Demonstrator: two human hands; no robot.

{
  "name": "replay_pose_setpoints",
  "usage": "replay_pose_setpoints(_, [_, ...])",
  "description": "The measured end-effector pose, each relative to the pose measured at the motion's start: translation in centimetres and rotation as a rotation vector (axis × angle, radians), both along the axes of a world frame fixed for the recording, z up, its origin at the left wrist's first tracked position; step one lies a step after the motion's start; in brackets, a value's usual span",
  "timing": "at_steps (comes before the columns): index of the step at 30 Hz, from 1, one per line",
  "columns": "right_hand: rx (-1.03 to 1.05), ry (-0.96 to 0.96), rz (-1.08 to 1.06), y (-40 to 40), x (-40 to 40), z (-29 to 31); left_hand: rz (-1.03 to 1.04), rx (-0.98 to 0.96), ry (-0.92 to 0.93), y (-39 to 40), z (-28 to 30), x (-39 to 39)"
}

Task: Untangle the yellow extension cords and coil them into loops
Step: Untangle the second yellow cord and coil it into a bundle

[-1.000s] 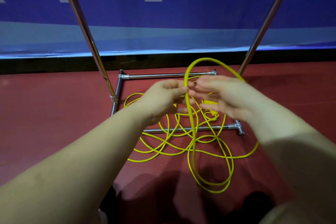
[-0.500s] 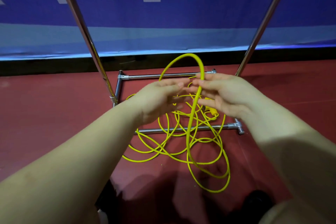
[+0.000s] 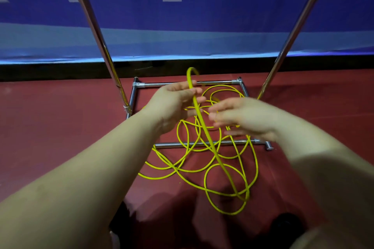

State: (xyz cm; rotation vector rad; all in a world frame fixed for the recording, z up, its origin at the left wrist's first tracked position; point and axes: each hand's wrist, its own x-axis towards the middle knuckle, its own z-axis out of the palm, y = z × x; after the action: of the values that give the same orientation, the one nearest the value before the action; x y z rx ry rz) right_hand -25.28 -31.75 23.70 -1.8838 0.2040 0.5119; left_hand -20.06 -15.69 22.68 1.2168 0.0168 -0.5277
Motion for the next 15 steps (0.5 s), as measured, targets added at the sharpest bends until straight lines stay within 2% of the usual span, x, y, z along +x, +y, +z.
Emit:
replay_pose_setpoints(1, [-0.082, 0.008, 0.099, 0.4, -0.3, -0.4, 0.058, -0.034, 0.012, 0.2, 0.1, 0.3])
replay_pose_setpoints(3, [-0.109, 0.007, 0.197, 1.1, -0.6, -0.9, 0.143, -0.102, 0.026, 0.5, 0.3, 0.8])
replay_pose_setpoints(7, [-0.025, -0.067, 0.105, 1.0, -0.3, -0.4, 0.139, -0.133, 0.025, 0.9, 0.8, 1.0])
replay_pose_setpoints(10, [0.116, -0.123, -0.067, 0.4, 0.2, 0.4, -0.053, 0.033, -0.002, 0.7, 0.7, 0.4])
replay_pose_setpoints(13, [0.364, -0.144, -0.297, -0.2, 0.8, 1.3, -0.334, 0.232, -0.05, 0.0, -0.1, -1.1])
replay_pose_setpoints(15, [0.523, -0.163, -0.456, -0.7, 1.1, 1.7, -0.456, 0.277, -0.062, -0.5, -0.5, -2.0])
